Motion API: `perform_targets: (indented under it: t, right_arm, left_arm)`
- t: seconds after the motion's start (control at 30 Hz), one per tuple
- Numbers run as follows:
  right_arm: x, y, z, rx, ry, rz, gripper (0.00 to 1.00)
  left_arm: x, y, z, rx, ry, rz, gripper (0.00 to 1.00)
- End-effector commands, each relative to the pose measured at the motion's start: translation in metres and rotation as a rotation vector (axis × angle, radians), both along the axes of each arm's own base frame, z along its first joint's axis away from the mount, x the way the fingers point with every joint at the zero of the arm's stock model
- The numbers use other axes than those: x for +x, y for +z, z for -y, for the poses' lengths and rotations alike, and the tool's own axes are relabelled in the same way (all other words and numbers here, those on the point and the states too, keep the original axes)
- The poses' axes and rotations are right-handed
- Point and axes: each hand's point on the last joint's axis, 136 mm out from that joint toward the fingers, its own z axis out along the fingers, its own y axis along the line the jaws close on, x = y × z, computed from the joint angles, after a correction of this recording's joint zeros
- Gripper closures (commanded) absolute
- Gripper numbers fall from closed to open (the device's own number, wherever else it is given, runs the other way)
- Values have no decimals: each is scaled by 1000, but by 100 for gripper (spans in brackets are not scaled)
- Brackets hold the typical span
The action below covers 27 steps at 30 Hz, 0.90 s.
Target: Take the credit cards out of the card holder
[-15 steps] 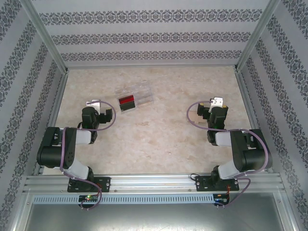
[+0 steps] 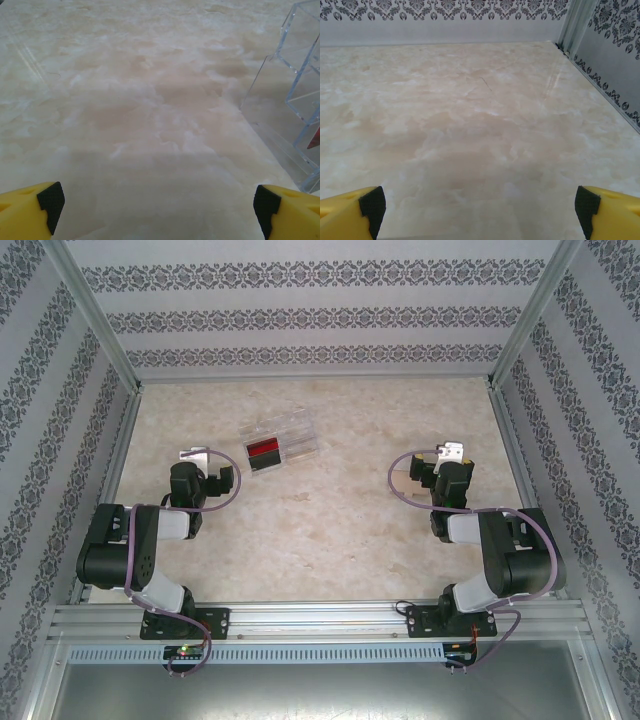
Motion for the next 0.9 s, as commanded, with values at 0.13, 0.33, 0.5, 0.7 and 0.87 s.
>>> perform_targets:
  t: [0.13, 0.33, 0.5, 0.7, 0.87]
  right_arm:
    - [4, 7, 1, 17, 1, 34, 2]
    - [3, 7, 1, 17, 2, 34, 2]
    - [2, 22, -3, 13, 24, 53, 2]
    - [-7, 59, 8, 23, -50, 43, 2]
    - [-12, 84, 6, 138, -95, -17, 2]
  left_arm:
    - [8, 12, 2, 12, -21, 55, 1]
    - [8, 12, 2, 13, -21, 55, 1]
    - [6, 24, -4, 13, 16, 65, 1]
    - [-2, 52, -13, 32, 67, 14, 1]
    - [-12, 82, -14, -52, 119, 8, 1]
